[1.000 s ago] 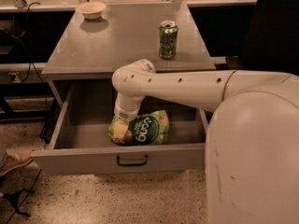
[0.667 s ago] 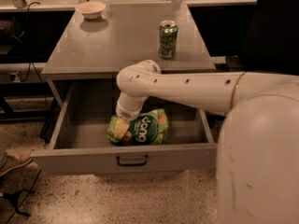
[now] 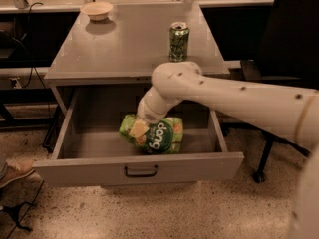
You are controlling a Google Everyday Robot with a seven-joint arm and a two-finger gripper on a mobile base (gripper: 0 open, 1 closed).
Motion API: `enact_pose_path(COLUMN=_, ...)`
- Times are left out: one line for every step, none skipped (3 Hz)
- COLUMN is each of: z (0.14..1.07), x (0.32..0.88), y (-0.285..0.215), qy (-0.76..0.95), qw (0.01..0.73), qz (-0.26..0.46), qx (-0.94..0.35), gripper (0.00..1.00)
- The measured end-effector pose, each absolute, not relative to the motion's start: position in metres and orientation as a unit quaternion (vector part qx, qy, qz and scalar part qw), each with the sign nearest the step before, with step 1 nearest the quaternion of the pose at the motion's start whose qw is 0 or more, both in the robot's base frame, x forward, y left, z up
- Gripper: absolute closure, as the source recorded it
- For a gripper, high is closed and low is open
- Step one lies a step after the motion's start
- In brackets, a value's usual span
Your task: Pick green rice chip bag from top drawer and place on counter
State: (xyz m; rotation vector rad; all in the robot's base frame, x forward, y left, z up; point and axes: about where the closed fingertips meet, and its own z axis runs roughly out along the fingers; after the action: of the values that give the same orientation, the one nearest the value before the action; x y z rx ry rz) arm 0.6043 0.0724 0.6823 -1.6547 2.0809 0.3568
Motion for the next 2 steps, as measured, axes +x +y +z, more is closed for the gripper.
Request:
enact_pose_path(z=0.745, x=0.588, y=0.045, qy=0.736, qw=0.301, qz=0.155, qx=-0.586, gripper=1.0)
enact_pose_path(z=0.798, x=0.565, y=0.001, qy=0.733, qw=0.357, qz=0.149, qx=-0.56, gripper=1.0)
